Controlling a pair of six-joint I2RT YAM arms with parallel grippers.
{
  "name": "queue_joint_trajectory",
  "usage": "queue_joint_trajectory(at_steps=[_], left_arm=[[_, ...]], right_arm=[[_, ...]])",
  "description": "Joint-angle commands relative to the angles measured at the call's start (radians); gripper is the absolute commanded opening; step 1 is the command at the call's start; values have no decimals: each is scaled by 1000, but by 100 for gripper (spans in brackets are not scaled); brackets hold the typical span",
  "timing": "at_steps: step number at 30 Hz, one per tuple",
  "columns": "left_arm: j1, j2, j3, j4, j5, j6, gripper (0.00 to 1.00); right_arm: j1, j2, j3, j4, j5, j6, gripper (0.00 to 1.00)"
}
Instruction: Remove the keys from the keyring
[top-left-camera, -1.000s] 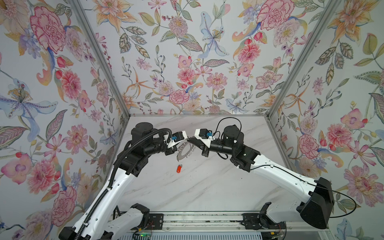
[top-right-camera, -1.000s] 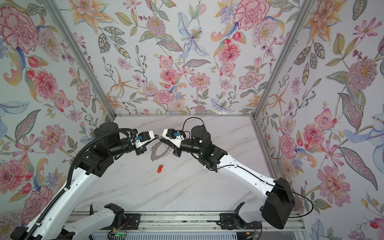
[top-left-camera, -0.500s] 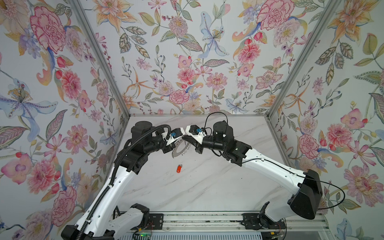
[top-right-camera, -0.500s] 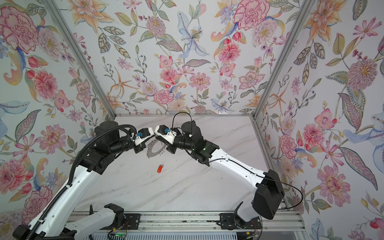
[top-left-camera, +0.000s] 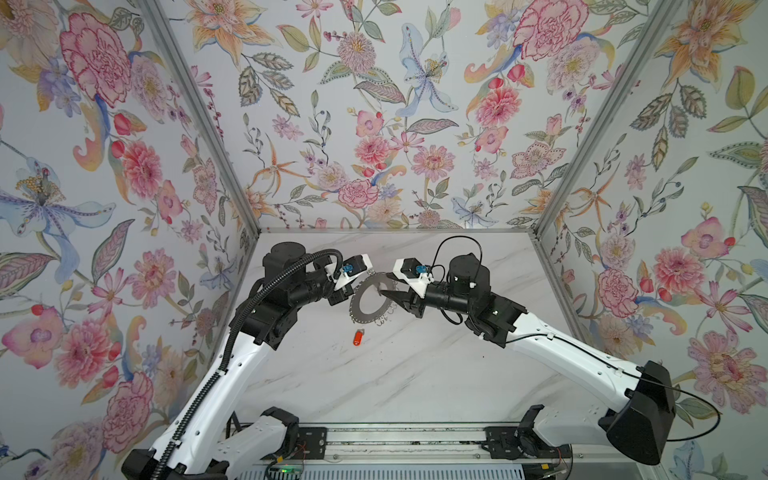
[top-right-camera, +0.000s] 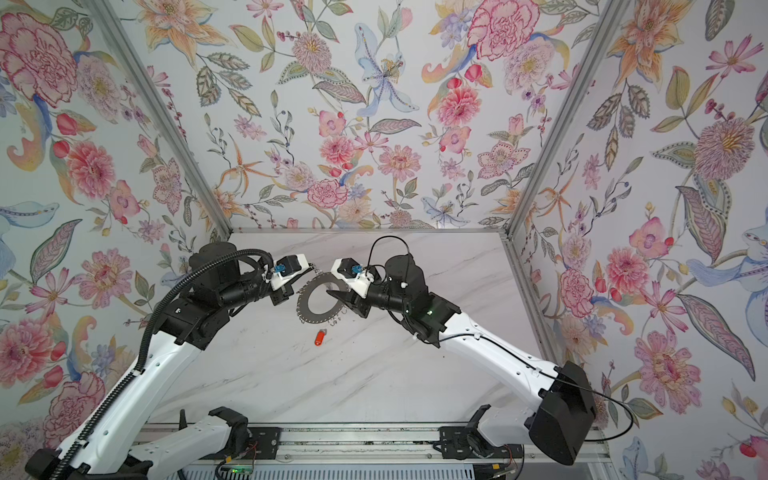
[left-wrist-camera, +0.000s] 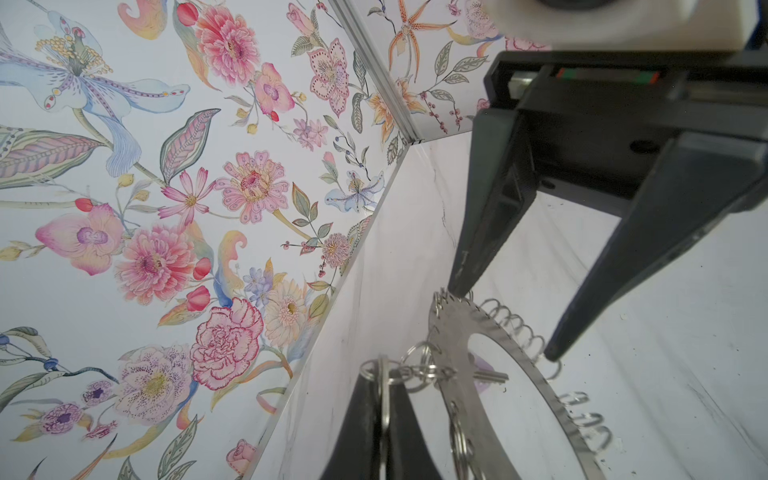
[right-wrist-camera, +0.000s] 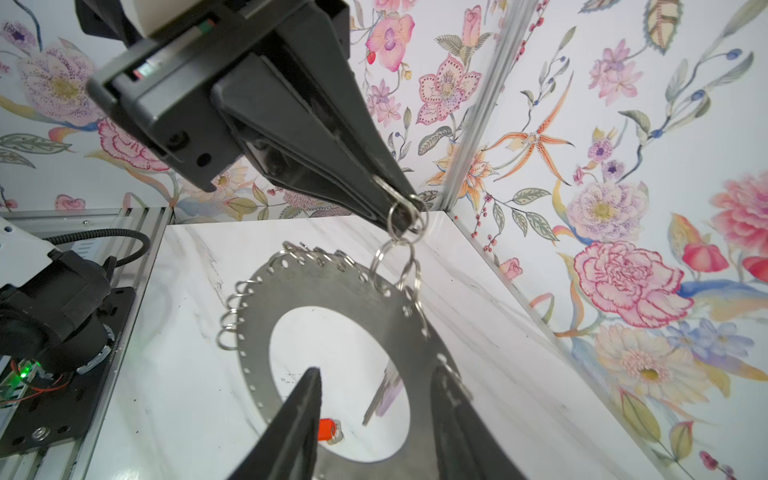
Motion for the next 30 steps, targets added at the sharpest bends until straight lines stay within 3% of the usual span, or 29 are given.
queue_joint_trajectory(at_steps=[1, 18, 24, 30], left_arm=[[-7, -9, -14, 46, -26, -39, 0], [-9, -31, -58, 59, -69, -19, 0], [-11, -30, -66, 72, -108, -52, 0], [-15, -21, -57, 85, -133, -119, 0]], right_arm=[[-7, -48, -51, 78, 17, 81, 46], [-20, 14, -15, 147, -79, 130, 40], [6, 45, 3, 151, -48, 127, 36], [71, 66, -50, 287, 143, 106, 32]])
